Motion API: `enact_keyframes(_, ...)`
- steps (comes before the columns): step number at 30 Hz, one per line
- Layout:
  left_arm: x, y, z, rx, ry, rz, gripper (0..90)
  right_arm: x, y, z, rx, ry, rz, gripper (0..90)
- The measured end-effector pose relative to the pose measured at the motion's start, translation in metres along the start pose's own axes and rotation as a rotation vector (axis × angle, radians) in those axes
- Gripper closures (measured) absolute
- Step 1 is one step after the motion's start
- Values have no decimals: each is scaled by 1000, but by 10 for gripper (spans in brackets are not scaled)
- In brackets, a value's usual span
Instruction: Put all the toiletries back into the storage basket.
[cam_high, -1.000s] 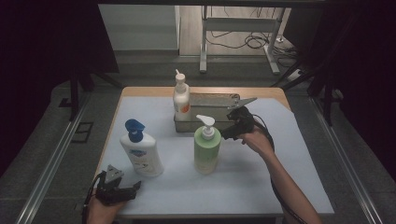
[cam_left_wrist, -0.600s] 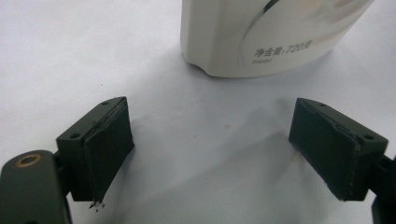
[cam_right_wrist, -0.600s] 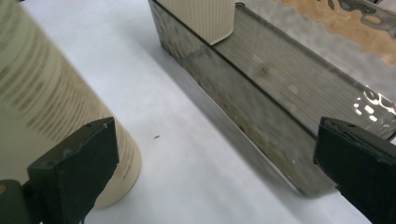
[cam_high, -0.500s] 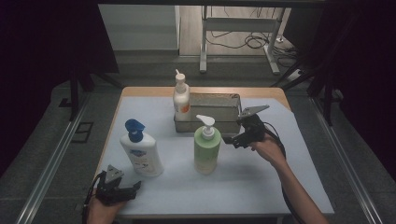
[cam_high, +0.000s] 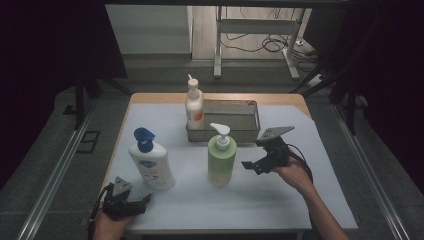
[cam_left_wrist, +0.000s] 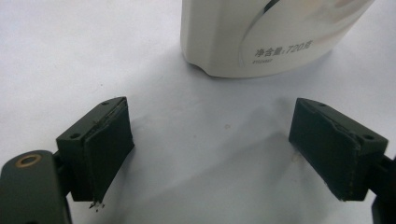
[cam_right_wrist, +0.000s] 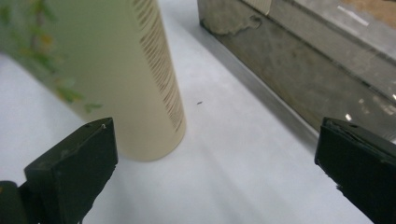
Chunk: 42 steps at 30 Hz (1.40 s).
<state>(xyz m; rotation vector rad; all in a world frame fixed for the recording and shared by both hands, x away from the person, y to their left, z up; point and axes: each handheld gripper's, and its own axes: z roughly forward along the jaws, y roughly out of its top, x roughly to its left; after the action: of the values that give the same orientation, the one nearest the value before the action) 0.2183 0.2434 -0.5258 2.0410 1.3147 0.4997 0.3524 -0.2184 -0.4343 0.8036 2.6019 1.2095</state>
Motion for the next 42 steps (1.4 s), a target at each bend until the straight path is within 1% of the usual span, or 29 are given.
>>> enact_keyframes(1,0,0,0,0,0,0,129,1,-1,0,-7,4,4,0)
enact_keyframes(5,0,0,0,0,0,-1,129,9,-6,0,-7,27,21,11)
enact_keyframes(8,0,0,0,0,0,-1,129,17,-7,1,-14,38,21,13)
enact_keyframes(14,0,0,0,0,1,-1,129,34,-4,5,-19,47,1,21)
enact_keyframes(17,0,0,0,-1,1,-1,129,40,-2,8,-19,51,-24,19)
enact_keyframes(23,0,0,0,0,0,-1,129,48,6,18,-30,71,-21,37)
enact_keyframes(26,0,0,0,0,0,-1,129,52,11,22,-34,69,-26,49)
enact_keyframes(30,0,0,0,-1,0,-1,130,55,16,26,-48,55,-31,57)
enact_keyframes(36,0,0,0,-1,0,-1,130,57,21,31,-66,48,-29,63)
enact_keyframes(42,0,0,0,0,0,-1,130,60,27,38,-69,47,-38,63)
